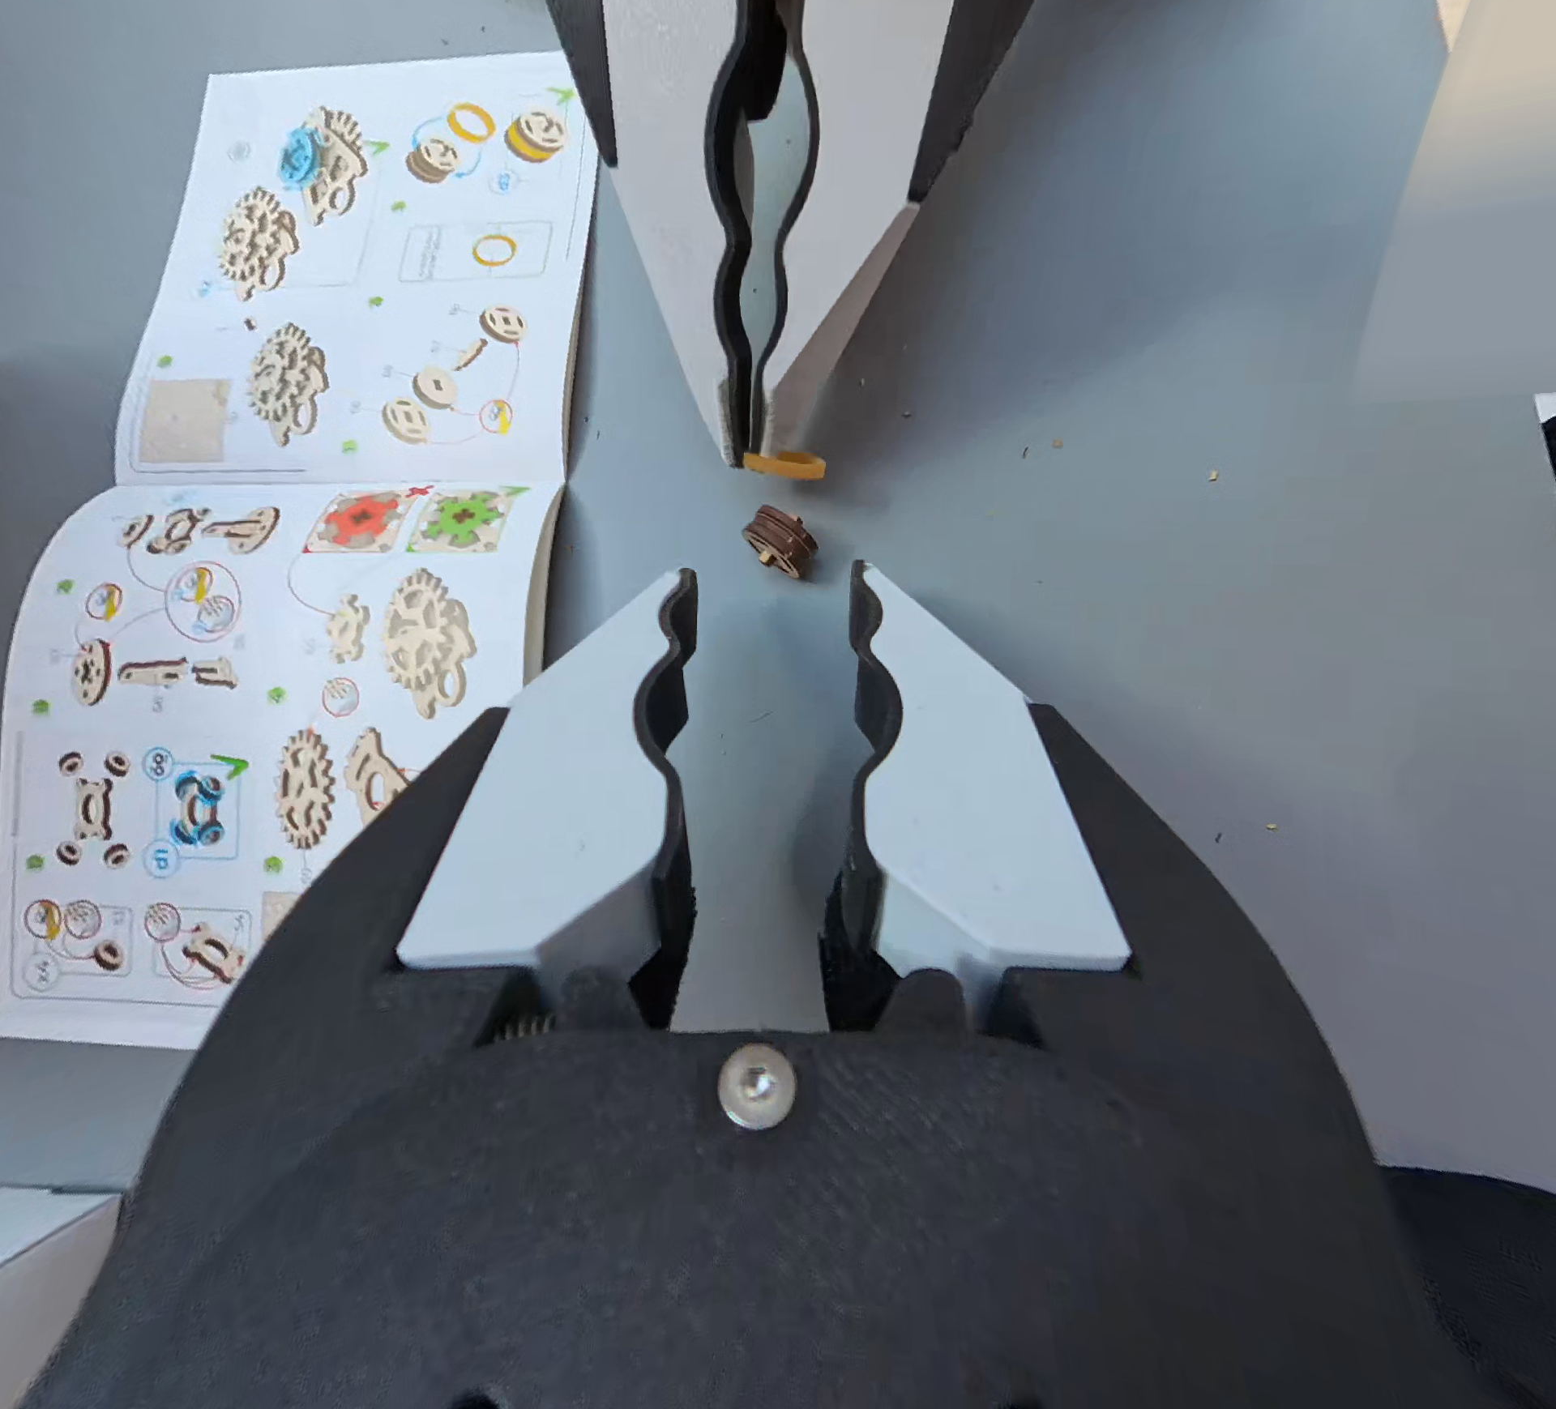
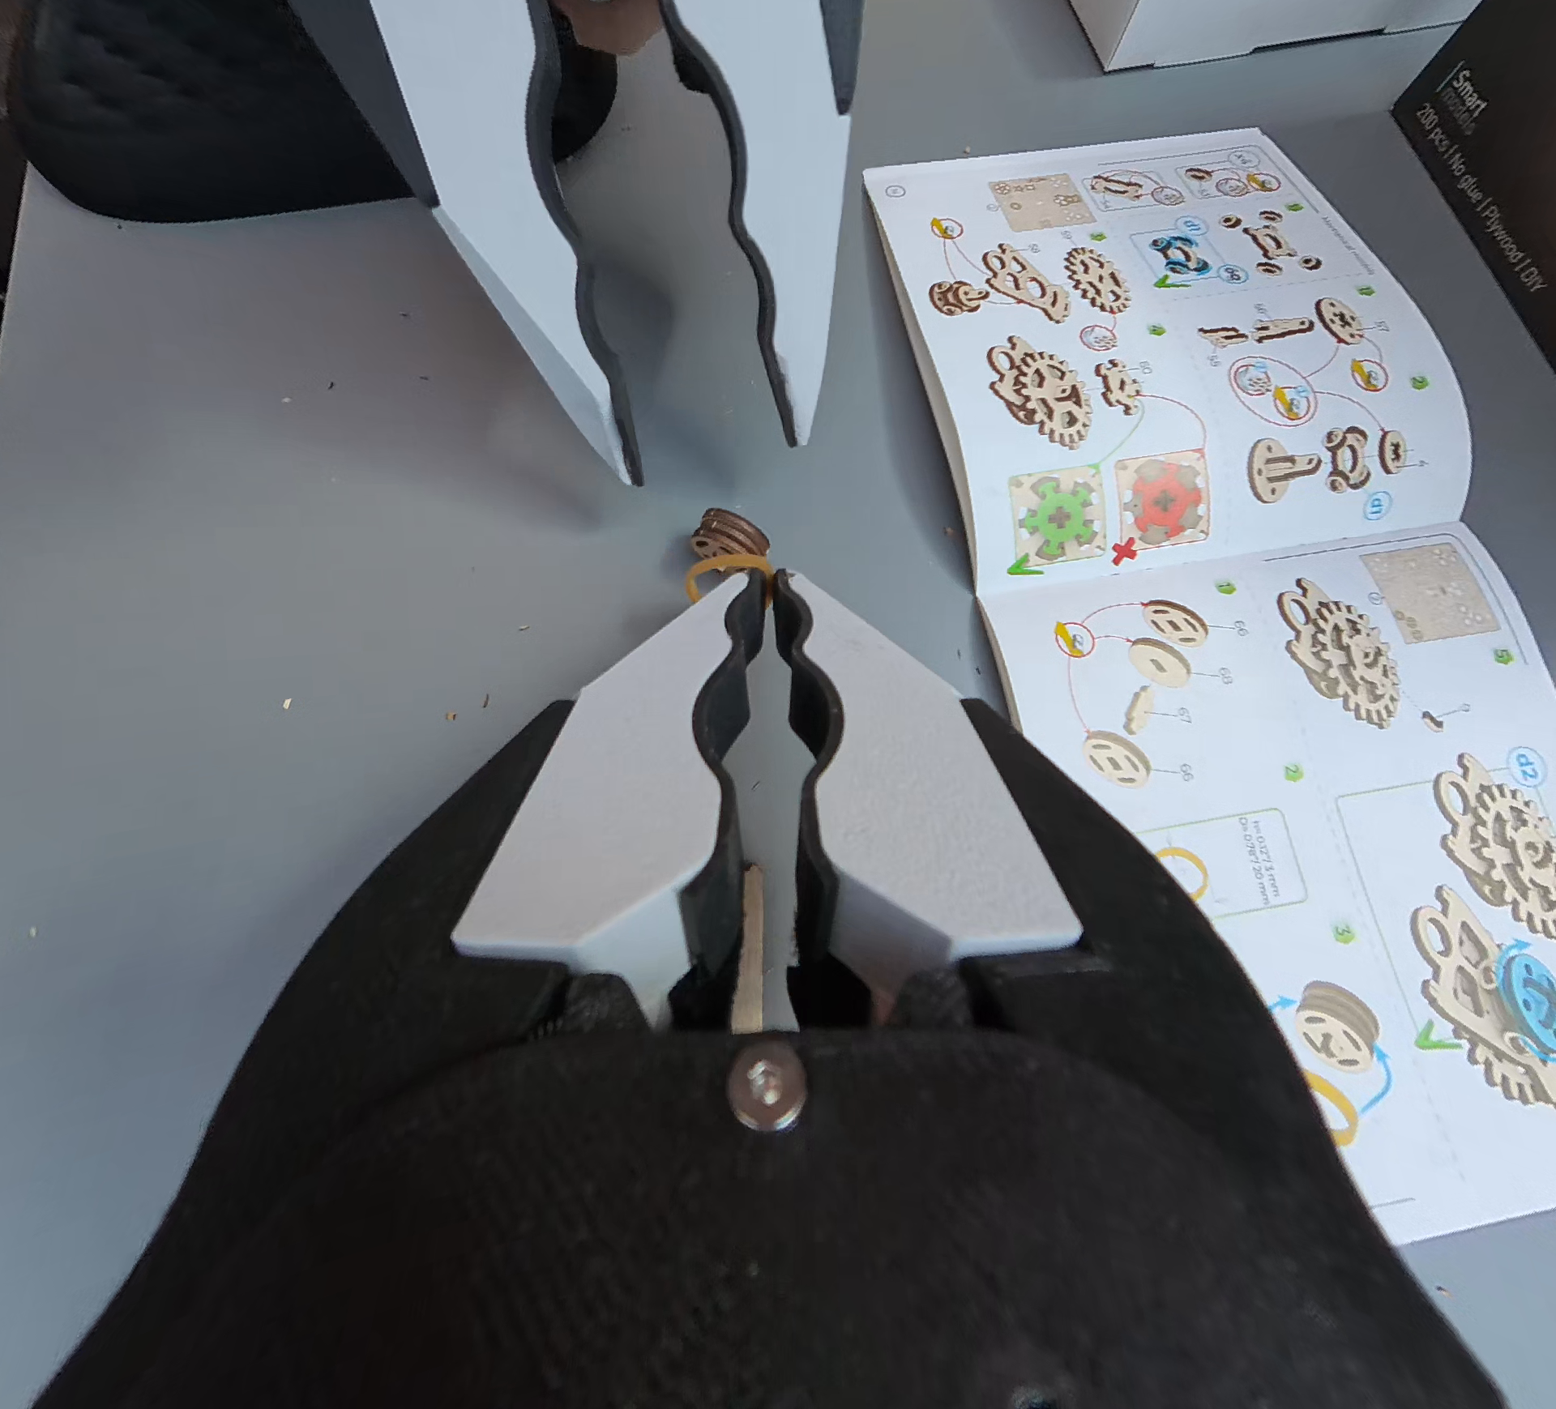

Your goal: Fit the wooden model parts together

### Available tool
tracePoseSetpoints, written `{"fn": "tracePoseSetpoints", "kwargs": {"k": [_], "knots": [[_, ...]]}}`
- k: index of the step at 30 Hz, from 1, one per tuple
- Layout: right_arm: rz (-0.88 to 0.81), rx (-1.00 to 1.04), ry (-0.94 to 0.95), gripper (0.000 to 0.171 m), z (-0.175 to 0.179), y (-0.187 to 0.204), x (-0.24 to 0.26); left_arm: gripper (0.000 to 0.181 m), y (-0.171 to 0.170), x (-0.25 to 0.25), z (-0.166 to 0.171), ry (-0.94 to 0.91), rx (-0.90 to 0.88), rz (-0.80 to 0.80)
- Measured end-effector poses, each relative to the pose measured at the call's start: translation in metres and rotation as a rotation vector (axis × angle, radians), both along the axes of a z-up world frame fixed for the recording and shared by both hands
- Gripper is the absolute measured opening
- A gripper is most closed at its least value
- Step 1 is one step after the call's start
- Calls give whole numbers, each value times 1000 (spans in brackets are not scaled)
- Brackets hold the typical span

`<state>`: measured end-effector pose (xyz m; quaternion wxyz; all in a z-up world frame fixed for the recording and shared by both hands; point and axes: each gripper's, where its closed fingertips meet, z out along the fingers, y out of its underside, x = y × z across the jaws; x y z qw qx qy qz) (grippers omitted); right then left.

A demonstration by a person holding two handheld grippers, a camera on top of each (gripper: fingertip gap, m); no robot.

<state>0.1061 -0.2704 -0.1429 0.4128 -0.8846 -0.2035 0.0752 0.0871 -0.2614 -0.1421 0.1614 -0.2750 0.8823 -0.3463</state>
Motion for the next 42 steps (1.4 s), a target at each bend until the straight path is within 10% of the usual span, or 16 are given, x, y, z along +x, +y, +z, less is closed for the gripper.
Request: {"fn": "tracePoseSetpoints", "kwargs": {"k": [9, 42], "knots": [[-24, 10, 23, 0, -1, 1, 5, 22, -8, 7, -2, 32, 25, -207], [-16, 31, -188, 0, -4, 11, -6, 38, -1, 14, -5, 245, -347, 506]]}}
